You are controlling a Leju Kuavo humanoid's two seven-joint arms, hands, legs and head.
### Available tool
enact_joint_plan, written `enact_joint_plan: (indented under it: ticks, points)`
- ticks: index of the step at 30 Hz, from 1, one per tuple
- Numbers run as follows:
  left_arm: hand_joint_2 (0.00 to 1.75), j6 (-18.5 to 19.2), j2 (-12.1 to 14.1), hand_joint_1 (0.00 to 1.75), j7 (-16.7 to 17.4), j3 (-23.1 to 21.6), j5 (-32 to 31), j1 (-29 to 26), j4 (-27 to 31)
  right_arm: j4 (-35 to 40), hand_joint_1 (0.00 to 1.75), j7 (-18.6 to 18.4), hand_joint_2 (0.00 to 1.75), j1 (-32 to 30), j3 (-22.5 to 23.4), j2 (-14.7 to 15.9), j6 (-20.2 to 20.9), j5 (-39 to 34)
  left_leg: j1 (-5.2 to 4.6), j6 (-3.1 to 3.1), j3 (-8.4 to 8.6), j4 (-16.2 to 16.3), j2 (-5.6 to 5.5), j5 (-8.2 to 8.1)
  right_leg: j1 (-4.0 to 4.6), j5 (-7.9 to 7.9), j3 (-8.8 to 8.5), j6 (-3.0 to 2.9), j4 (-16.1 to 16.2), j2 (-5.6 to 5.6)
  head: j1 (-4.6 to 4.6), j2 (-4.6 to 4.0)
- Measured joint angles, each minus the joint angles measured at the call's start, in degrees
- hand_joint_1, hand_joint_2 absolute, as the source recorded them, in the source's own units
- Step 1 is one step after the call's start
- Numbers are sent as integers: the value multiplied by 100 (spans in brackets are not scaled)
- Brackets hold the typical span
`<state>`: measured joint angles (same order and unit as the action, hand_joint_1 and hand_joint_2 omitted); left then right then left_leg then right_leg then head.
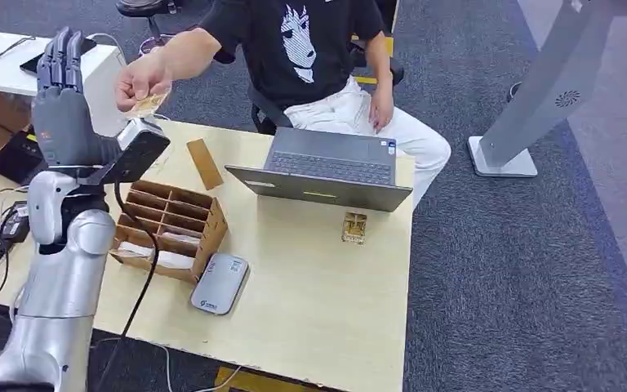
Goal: Pass the card to the sensor for recognition and then transmit it.
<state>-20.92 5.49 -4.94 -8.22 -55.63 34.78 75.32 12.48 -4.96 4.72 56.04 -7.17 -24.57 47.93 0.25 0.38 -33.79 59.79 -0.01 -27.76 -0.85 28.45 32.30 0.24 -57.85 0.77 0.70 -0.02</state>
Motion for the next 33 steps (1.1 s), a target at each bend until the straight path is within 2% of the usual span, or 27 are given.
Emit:
enact_joint_plan:
  ticks: [11, 12, 13, 33]
  points:
    - [175, -37, -26, 0, 0, -177, -42, -118, -22, -20, 0, 79, 175, 1, 0, 0, 70, 50, 0, 0, 0, 0, 0, 0, 0, 0, -1, 0, 0, -1, 0, 0]
    - [175, -44, -26, 79, 0, -177, -22, -138, -22, -20, 0, 72, 175, 1, 0, 0, 72, 50, 0, 0, 0, 0, 0, 0, 0, 0, -1, 0, 0, -1, 0, -2]
    - [175, -50, -26, 175, 0, -177, -13, -160, -22, -20, 0, 66, 175, 1, 0, 0, 74, 52, 0, 0, 0, 0, 0, 0, 0, 0, -1, 0, 0, -1, 0, 0]
    - [175, -59, -26, 175, -70, -179, 79, -433, -22, -20, 0, 31, 175, -3, 0, 0, 74, 127, 0, 0, -1, 0, 0, 0, 0, 0, 0, 0, -1, -1, 0, 0]
